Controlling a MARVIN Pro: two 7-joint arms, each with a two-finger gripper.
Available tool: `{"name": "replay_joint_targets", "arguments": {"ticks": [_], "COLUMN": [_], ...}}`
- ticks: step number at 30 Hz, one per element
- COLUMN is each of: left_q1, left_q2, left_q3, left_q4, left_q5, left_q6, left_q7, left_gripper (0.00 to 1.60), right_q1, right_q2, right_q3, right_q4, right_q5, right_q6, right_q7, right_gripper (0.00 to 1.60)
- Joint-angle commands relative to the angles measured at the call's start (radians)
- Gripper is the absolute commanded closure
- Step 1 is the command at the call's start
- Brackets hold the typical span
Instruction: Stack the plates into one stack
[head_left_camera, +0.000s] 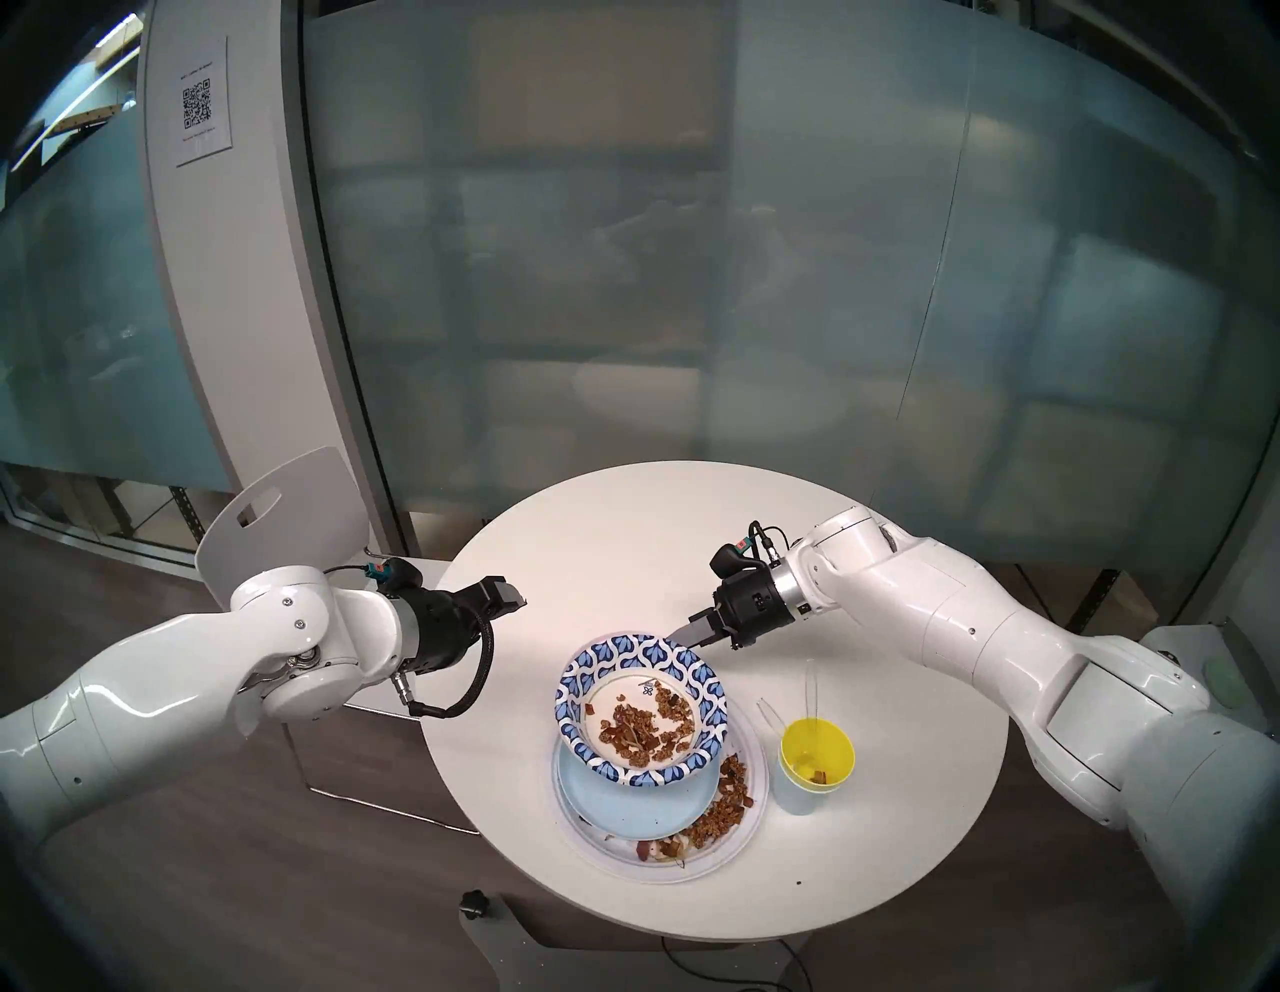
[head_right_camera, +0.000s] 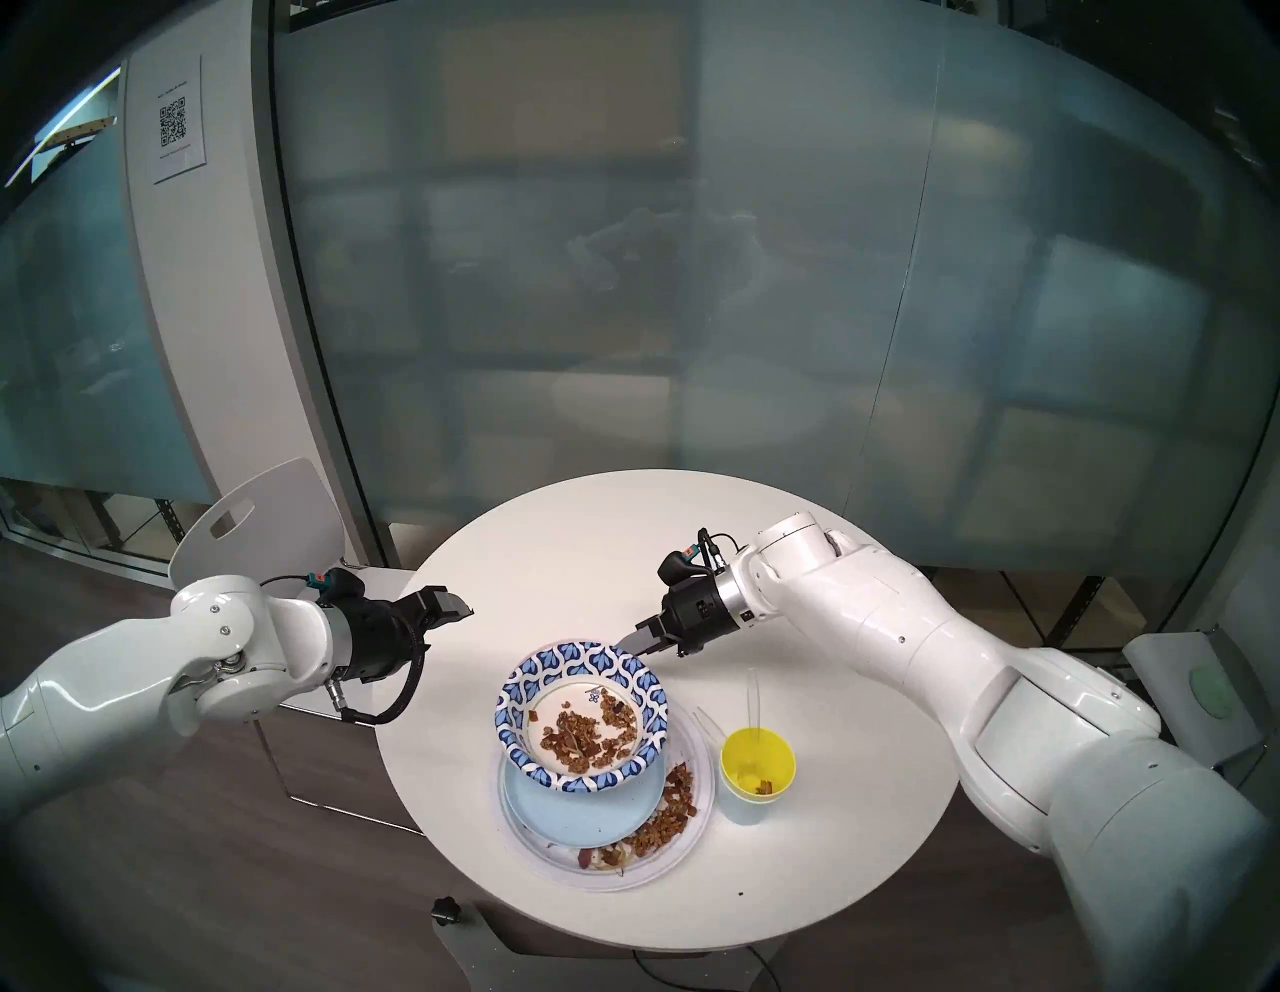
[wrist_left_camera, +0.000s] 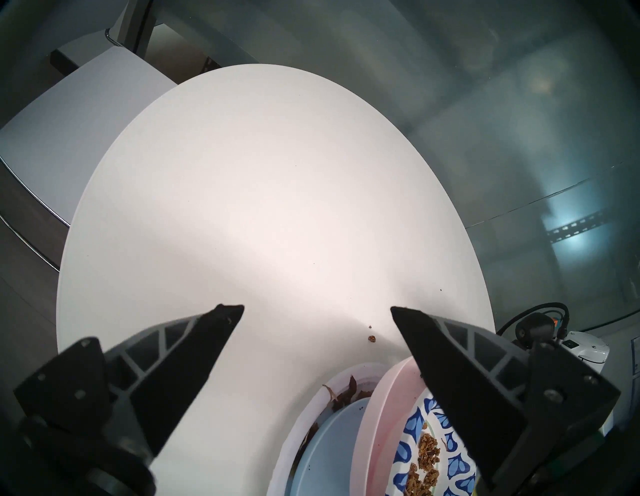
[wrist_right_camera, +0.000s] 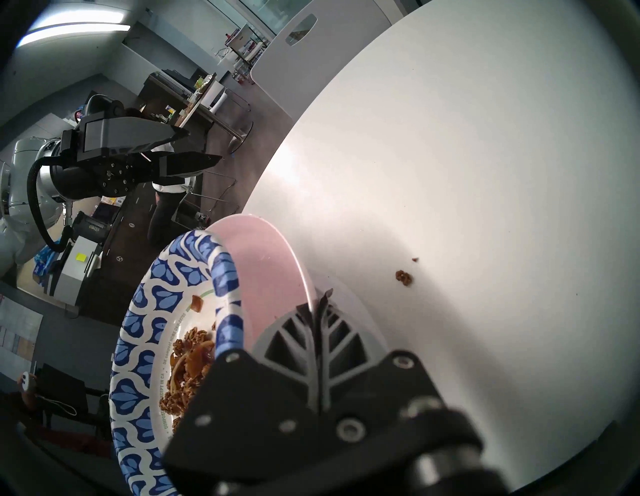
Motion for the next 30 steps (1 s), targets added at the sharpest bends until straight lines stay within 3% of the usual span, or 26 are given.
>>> {"name": "replay_joint_targets", "arguments": {"ticks": [1,12,30], "left_q1": [-0.019,-0.013,0.001], "left_q2": [-0.016,-0.017,0.005], "left_q3": [-0.011,-0.011,-0.010], "left_q4": [-0.016,-0.022,-0.025], "left_q5": [0.004,0.009,0.002], "left_q6": [-0.006,-0.007,-0.019], "left_q7": [-0.001,0.004,-0.013], "left_gripper": [0.00,0.00,0.00], "right_q1": [-0.012,-0.047,-0.030], "right_q2": [0.043,0.066,0.012], "right_q3": [0.019,0.038,0.030], "right_q4": [-0.083,-0.135,-0.104], "right_q5": [0.023,0.029,0.001], "right_q6": [-0.002,-0.003,-0.019], "right_q7": [0.031,-0.006,-0.048], "right_gripper": [1.60,1.60,1.60]}}
